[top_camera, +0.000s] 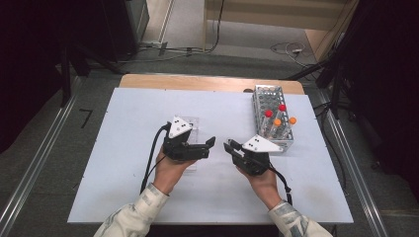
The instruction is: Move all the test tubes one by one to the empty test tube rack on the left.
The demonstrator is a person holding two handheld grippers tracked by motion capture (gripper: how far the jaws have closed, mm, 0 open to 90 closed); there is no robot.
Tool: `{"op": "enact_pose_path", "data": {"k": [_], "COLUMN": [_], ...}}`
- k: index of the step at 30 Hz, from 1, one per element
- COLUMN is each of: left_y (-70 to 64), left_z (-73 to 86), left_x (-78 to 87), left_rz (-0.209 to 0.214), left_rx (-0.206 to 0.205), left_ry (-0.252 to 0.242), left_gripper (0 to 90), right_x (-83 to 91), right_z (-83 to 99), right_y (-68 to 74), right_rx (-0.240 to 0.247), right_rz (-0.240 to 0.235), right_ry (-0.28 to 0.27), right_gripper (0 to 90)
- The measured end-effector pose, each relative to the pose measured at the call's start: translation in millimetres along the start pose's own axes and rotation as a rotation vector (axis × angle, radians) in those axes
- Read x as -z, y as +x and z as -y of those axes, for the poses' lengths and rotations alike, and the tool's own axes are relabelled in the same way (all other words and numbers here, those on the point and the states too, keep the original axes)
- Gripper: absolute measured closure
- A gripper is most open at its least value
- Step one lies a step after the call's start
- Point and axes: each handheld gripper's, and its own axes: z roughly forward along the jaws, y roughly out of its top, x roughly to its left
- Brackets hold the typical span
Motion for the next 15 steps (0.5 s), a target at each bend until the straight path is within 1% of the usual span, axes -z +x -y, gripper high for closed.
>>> {"op": "enact_pose_path", "data": {"k": [2,4,5,7,9,11,15], "left_y": [-4.1,-7.5,-8.9,-11.6,-13.8,-14.8,-16.0], "left_z": [0.3,0.5,0.7,1.5,2.3,2.9,4.2], "left_x": [-1.3,-2.9,-3.8,-5.8,-7.7,-9.5,-12.6], "left_rz": [0.022,0.043,0.057,0.079,0.09,0.099,0.114], "left_rx": [-0.007,-0.013,-0.016,-0.022,-0.033,-0.041,-0.047], "left_ry": [0.0,-0.004,-0.005,-0.007,-0.006,-0.003,0.005], "left_gripper": [16.5,20.6,23.7,30.7,39.4,45.1,53.4], "right_x": [-2.3,-3.7,-4.2,-4.5,-4.8,-4.4,-3.8], "right_z": [0.1,0.1,-0.1,-0.8,-1.2,-1.5,-1.7], "right_y": [3.2,6.4,7.3,9.7,11.6,13.5,15.3], "right_rx": [0.005,0.01,0.017,0.015,0.02,0.023,0.025], "right_rz": [-0.009,-0.015,-0.018,-0.022,-0.029,-0.032,-0.037], "right_ry": [0.005,0.005,0.004,0.003,-0.001,0.001,-0.001], "right_gripper": [73.2,73.2,73.2,73.2,73.2,73.2,73.2]}}
